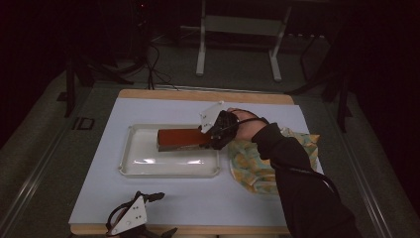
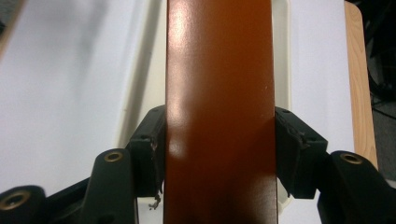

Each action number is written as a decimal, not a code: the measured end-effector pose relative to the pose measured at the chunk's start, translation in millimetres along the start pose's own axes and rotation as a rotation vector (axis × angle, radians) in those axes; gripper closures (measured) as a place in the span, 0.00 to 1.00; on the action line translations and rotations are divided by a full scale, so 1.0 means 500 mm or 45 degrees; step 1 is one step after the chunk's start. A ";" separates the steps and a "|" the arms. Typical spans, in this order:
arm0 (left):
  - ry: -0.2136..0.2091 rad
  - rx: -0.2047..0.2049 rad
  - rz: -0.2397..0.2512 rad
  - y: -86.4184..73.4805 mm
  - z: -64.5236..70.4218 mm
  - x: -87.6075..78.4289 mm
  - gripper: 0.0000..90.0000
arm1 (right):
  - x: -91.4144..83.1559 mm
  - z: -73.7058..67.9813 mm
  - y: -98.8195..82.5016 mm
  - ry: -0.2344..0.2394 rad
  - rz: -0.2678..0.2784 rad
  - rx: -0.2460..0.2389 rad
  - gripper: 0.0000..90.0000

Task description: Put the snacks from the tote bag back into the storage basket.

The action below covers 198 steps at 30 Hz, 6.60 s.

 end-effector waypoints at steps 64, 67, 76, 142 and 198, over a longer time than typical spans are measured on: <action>-0.018 0.011 -0.004 0.001 0.003 0.001 0.00 | 0.204 0.043 -0.068 0.079 -0.246 0.197 0.37; -0.019 0.012 -0.005 0.001 0.003 0.002 0.00 | 0.197 0.043 -0.064 0.068 -0.241 0.199 0.37; -0.020 0.013 -0.011 0.001 0.003 0.003 0.00 | 0.144 0.046 -0.050 0.040 -0.175 0.230 0.37; -0.027 0.006 -0.030 0.001 0.002 0.009 0.00 | -0.141 -0.003 -0.348 -0.643 0.330 1.042 0.12; -0.037 0.022 -0.048 0.003 0.006 0.012 0.00 | -0.113 -0.249 -0.547 -1.018 0.556 1.184 0.12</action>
Point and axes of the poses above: each handheld gripper's, and its own axes: x roughly forward along the jaws, y roughly out of its top, z roughly to its right, the point moved 1 cm from there along x, roughly forward along the jaws, and after that the axes turned 15 degrees about x, right-handed, at the moved point
